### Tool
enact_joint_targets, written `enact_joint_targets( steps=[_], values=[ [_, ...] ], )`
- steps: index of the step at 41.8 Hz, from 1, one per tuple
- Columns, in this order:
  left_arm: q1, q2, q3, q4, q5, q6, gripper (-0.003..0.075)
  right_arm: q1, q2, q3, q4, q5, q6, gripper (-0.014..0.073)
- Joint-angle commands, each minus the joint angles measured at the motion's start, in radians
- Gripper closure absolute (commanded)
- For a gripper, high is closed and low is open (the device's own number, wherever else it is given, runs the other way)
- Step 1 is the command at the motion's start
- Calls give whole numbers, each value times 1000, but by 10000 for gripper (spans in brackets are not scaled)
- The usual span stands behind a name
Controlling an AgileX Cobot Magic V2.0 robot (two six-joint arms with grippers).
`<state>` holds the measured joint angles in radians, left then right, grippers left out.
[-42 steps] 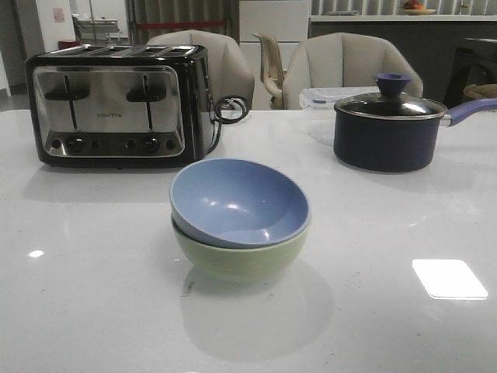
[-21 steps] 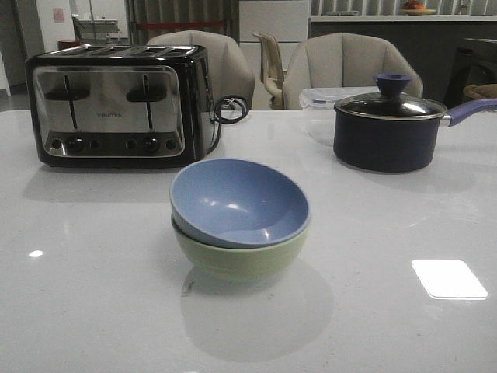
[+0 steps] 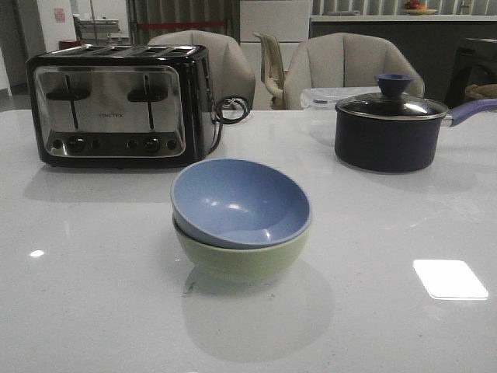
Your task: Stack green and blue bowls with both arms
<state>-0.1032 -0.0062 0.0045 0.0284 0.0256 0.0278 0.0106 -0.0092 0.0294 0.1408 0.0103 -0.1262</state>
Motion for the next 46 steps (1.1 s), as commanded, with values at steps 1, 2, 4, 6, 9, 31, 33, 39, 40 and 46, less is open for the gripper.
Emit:
enact_joint_targets(
  steps=[1, 2, 4, 6, 9, 31, 33, 39, 40, 46],
  values=[
    [0, -16, 7, 1, -87, -8, 622, -6, -14, -6, -63, -90, 39, 559],
    [0, -16, 7, 1, -87, -8, 622, -6, -14, -6, -94, -94, 74, 559],
    [0, -16, 7, 1, -87, -8, 622, -6, -14, -6, -159, -97, 126, 559],
    [0, -16, 7, 1, -87, -8, 622, -6, -14, -6, -176, -102, 153, 559],
    [0, -16, 7, 1, -87, -8, 622, -6, -14, -6, -168, -102, 151, 559],
    [0, -16, 7, 1, -87, -8, 622, -7, -14, -6, -141, -102, 151, 559],
    [0, -16, 7, 1, -87, -8, 622, -7, -14, -6, -141, -102, 151, 559],
    [0, -16, 7, 1, -87, -8, 622, -7, -14, -6, -141, -102, 151, 559],
    [0, -16, 7, 1, -87, -8, 622, -7, -14, -6, -141, -102, 151, 559],
    [0, -16, 7, 1, -87, -8, 622, -7, -14, -6, -141, -102, 151, 559]
  ],
)
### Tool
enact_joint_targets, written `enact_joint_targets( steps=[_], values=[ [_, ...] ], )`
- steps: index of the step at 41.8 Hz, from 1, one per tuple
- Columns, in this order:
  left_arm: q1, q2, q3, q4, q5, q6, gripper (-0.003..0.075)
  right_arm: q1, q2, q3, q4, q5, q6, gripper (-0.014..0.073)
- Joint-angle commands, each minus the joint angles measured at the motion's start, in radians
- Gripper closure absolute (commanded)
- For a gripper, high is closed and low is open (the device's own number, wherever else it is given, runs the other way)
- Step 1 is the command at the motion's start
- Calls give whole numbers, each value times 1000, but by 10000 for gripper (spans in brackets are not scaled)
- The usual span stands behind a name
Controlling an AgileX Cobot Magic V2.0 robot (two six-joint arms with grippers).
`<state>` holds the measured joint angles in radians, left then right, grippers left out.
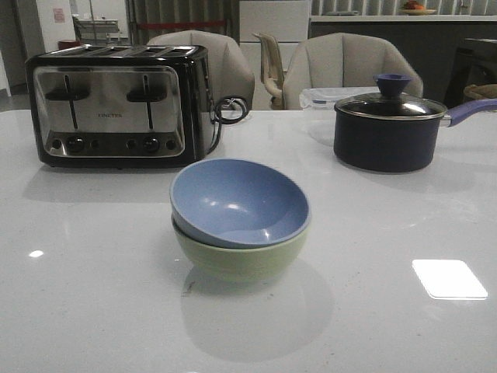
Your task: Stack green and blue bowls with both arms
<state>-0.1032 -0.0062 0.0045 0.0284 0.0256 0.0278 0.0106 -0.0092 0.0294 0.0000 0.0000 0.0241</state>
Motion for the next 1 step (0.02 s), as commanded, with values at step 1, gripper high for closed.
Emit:
enact_joint_targets(
  steps=[1],
  values=[
    [0, -16, 7, 1, -87, -8, 622, -7, -14, -6, 0, -92, 1, 559]
  ],
)
